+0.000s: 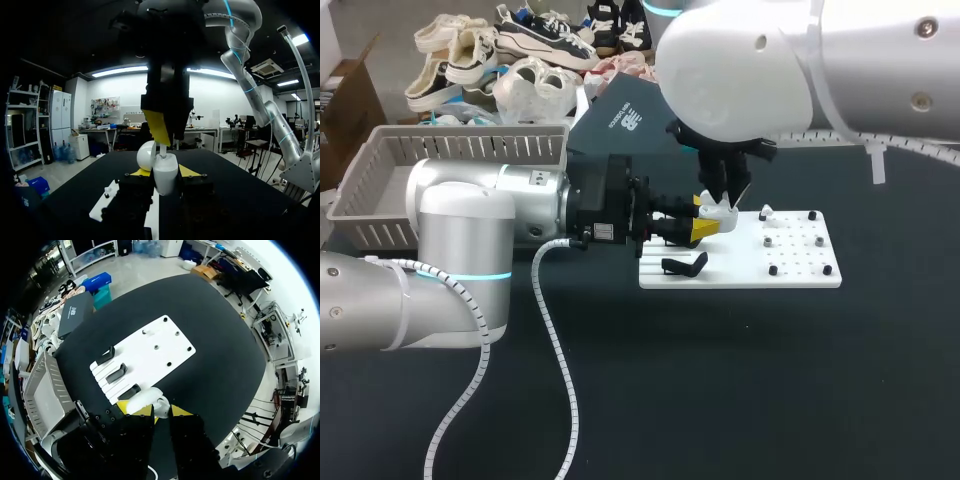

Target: Pick up each earbud case from the left stands, insert the matching earbuds, close the lid, and place the case in the box.

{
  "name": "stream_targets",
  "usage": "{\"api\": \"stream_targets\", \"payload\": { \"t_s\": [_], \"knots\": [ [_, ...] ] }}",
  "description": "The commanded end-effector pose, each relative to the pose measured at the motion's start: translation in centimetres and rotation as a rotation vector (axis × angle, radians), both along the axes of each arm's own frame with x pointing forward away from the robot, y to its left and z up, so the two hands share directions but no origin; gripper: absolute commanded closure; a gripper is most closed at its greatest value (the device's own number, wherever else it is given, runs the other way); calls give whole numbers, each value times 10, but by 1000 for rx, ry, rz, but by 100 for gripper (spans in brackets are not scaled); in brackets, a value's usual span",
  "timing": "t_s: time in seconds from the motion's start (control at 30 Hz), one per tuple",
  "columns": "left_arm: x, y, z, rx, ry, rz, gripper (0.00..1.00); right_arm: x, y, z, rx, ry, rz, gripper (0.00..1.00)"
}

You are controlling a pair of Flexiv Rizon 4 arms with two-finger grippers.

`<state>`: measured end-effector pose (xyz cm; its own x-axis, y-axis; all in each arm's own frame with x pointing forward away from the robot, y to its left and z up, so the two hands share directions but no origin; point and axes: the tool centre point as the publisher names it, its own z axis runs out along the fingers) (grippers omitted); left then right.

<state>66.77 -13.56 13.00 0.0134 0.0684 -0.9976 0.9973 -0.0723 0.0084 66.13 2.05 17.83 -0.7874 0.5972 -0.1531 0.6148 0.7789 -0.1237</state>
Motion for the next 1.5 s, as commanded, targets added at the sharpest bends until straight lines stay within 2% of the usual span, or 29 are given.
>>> {"api": "stream_targets", "payload": {
  "t_s": [0.03,0.67,1.0,1.27,1.5],
  "knots": [
    [2,0,0,1,0,-3,100,0,0,-2,0,2,-4,100],
    [2,0,0,1,0,-3,100,3,1,-9,2,11,-14,100],
    [2,0,0,1,0,-3,100,3,2,-11,-3,4,-15,68],
    [2,0,0,1,0,-3,100,0,3,-5,14,-26,-1,67],
    [2,0,0,1,0,-3,100,-9,-15,19,87,-136,36,64]
  ]
}}
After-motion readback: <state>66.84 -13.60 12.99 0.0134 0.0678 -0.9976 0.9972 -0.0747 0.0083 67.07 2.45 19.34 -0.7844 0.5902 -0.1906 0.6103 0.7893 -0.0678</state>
